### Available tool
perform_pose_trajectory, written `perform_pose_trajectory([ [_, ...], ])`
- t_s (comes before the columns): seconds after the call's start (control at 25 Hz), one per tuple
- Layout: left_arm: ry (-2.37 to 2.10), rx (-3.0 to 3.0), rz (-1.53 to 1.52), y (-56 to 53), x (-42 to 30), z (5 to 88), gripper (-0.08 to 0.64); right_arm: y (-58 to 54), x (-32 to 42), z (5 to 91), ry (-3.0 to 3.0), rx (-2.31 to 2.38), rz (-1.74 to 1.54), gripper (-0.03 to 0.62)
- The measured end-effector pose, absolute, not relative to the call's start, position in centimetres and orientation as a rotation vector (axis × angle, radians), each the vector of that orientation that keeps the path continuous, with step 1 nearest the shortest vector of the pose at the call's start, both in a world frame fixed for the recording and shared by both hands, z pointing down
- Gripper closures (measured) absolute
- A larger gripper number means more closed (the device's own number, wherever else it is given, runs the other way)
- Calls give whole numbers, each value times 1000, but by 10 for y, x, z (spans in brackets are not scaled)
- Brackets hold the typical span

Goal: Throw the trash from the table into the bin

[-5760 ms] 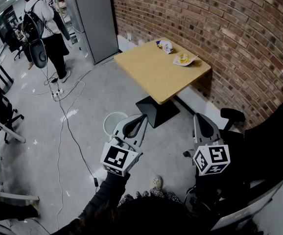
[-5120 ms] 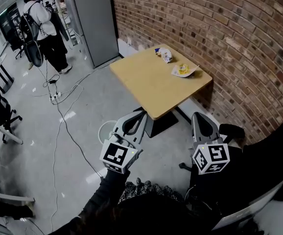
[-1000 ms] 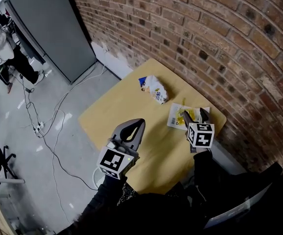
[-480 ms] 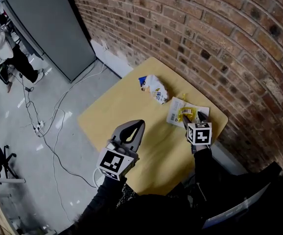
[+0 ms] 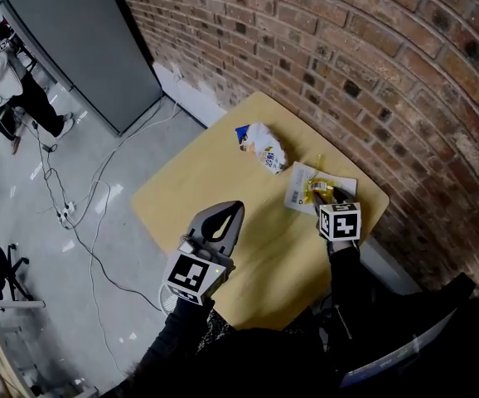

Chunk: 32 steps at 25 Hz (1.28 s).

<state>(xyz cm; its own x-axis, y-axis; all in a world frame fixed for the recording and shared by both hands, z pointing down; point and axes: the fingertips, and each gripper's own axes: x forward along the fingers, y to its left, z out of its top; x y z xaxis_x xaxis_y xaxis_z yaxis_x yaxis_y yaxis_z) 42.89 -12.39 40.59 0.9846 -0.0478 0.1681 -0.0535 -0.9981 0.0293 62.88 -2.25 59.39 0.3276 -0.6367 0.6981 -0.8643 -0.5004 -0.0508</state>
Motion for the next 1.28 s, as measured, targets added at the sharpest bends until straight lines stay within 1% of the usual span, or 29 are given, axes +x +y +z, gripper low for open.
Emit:
perform_pose_trajectory([
  [0.08, -74, 3087, 259, -123, 430, 406, 554, -22, 628, 591, -1340, 2257, 947, 427],
  [0.12, -71, 3085, 258, -122, 430, 406, 555, -21, 628, 589, -1343, 2257, 938, 456],
  [0.2, -74, 3079, 249, -121, 431, 405, 555, -21, 628, 586, -1347, 2266, 917, 487],
  [0.24, -78, 3075, 245, -120, 431, 405, 555, -21, 628, 584, -1348, 2274, 901, 536],
  [0.32, -83, 3070, 235, -120, 431, 404, 555, -21, 628, 577, -1363, 2297, 856, 560],
  [0.52, -81, 3089, 223, -119, 426, 400, 555, -27, 623, 560, -1407, 2327, 777, 575],
  [0.88, -107, 3117, 157, -116, 415, 381, 555, -33, 607, 526, -1459, 2373, 698, 577],
  [1.28, -161, 3128, 101, -109, 361, 362, 555, -32, 545, 491, -1571, 2358, 640, 577],
])
